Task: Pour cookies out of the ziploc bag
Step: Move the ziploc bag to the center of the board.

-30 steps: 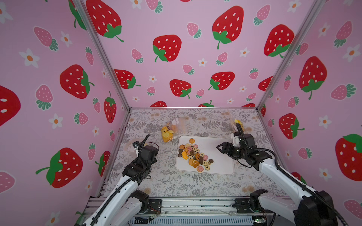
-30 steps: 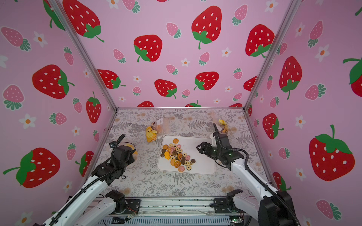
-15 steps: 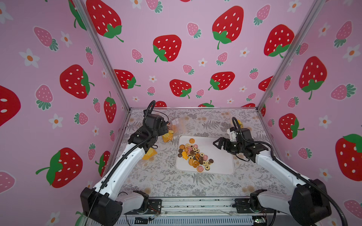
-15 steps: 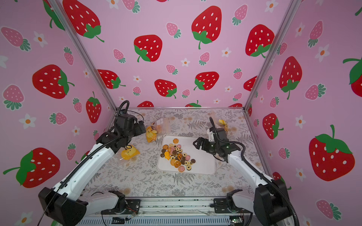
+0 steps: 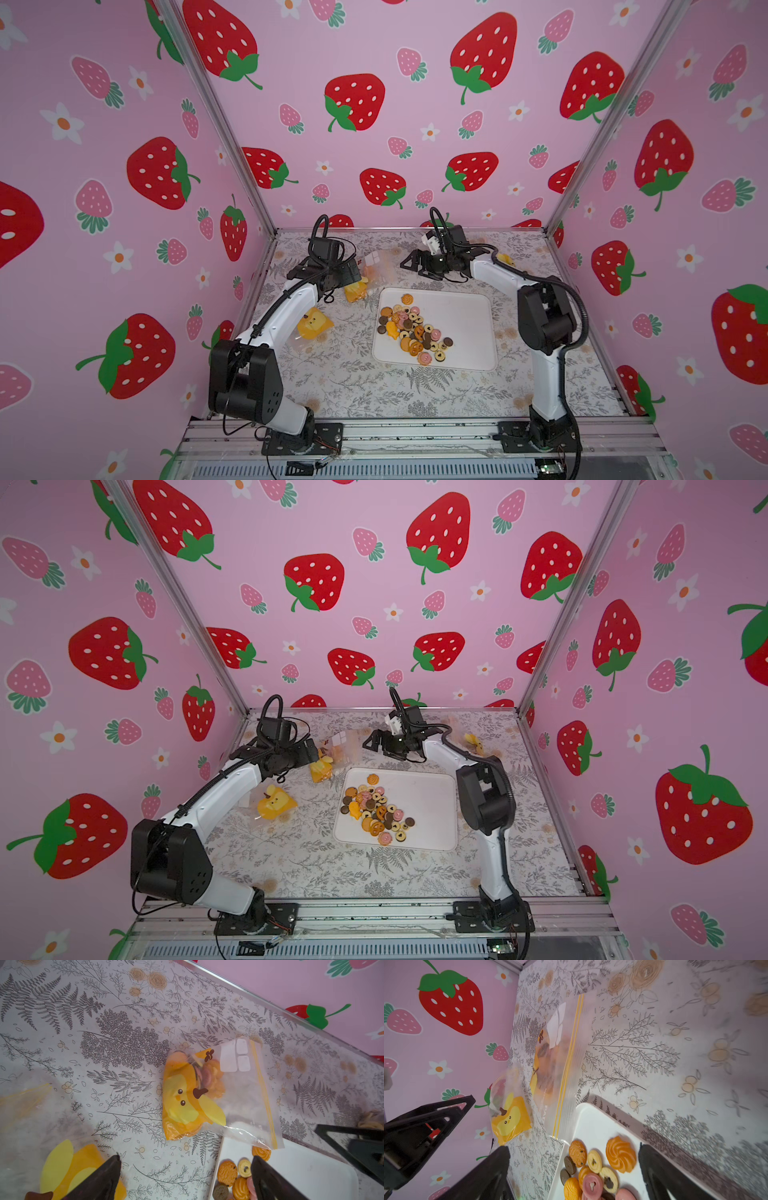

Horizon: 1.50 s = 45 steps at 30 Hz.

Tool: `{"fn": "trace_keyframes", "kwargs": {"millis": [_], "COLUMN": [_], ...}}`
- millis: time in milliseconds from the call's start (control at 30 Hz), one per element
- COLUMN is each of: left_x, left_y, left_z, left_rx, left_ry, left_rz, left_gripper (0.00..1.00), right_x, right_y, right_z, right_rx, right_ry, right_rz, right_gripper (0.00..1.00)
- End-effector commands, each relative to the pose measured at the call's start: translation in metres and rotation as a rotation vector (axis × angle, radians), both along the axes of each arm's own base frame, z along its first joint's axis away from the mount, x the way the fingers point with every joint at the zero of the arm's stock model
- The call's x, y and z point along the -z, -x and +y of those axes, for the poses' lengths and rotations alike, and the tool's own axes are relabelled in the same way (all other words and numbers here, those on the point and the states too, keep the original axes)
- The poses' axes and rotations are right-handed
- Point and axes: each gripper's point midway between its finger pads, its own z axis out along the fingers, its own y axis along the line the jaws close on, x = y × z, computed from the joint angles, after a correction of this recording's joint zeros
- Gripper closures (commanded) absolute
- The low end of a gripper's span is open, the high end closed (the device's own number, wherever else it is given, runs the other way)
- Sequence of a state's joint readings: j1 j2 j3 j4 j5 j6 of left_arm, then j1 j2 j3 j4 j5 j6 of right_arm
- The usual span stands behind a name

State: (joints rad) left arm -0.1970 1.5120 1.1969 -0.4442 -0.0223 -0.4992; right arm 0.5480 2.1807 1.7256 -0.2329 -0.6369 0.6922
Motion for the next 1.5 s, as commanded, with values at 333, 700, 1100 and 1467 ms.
{"fn": "trace_keyframes", "kwargs": {"millis": [333, 700, 1100, 1467], "left_x": [-0.01, 0.003, 0.0, 0.0], "left_y": [0.017, 0.024, 0.028, 0.038], "left_z": [-0.009, -0.003, -0.001, 0.005], "left_rx": [0.024, 0.005, -0.001, -0.012], "left_ry": [0.071, 0.089, 0.098, 0.092], "left_rz": [-0.008, 0.01, -0.003, -0.007], "left_gripper": [0.01, 0.01, 0.01, 0.01], "right_x": [0.016, 0.011, 0.018, 0.013], "right_y": [-0.021, -0.008, 0.013, 0.036], "right_z": [0.056, 0.089, 0.108, 0.108], "right_rx": [-0.114, -0.193, -0.238, -0.264], "right_ry": [-0.178, -0.234, -0.202, -0.174], "right_rz": [0.162, 0.196, 0.216, 0.203], "right_gripper": [0.38, 0.47, 0.76, 0.97]}}
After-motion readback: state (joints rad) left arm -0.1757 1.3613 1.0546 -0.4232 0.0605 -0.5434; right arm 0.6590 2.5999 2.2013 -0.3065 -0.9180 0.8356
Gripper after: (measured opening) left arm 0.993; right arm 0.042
